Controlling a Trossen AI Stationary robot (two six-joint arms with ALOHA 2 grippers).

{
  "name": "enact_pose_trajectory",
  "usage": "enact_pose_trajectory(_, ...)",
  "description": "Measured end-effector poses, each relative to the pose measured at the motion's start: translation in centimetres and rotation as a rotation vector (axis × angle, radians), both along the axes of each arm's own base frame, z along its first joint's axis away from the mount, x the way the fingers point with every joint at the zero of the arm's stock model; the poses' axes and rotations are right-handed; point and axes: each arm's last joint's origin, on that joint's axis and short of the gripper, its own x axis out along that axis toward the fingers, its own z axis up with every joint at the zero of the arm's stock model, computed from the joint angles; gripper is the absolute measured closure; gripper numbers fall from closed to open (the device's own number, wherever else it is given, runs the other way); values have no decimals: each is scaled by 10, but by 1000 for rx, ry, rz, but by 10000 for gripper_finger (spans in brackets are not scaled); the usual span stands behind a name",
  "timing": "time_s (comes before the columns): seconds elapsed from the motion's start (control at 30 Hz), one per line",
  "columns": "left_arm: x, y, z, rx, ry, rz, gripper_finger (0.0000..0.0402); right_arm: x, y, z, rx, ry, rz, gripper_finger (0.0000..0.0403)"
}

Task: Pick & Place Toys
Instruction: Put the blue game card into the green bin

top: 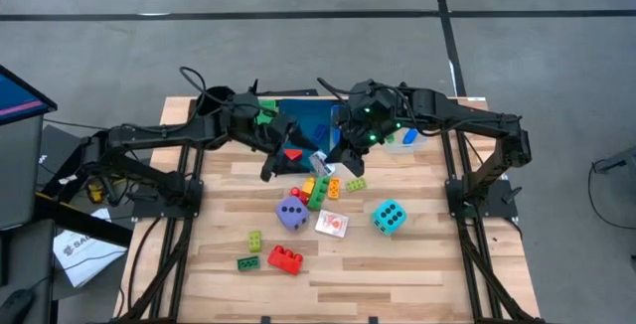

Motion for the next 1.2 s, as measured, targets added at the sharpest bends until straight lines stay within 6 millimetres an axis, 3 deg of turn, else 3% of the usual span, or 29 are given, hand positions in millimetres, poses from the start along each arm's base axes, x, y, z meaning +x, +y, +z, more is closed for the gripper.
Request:
enact_pose_trajectory(0.3,1,-4,0,0,-2,-13,78,2,1,-10,52,31,10,403)
enact_pose_trajectory(0.73,4,-14,-2,0,1,-45,78,5,1,-7,57,-11,7,403)
enact_pose_trajectory(0.93,17,-12,-14,-53,38,-39,78,21,-1,-22,64,18,7,403)
enact_pose_trajectory(1.2,17,-12,-15,-58,49,-39,78,35,3,-40,83,77,37,403)
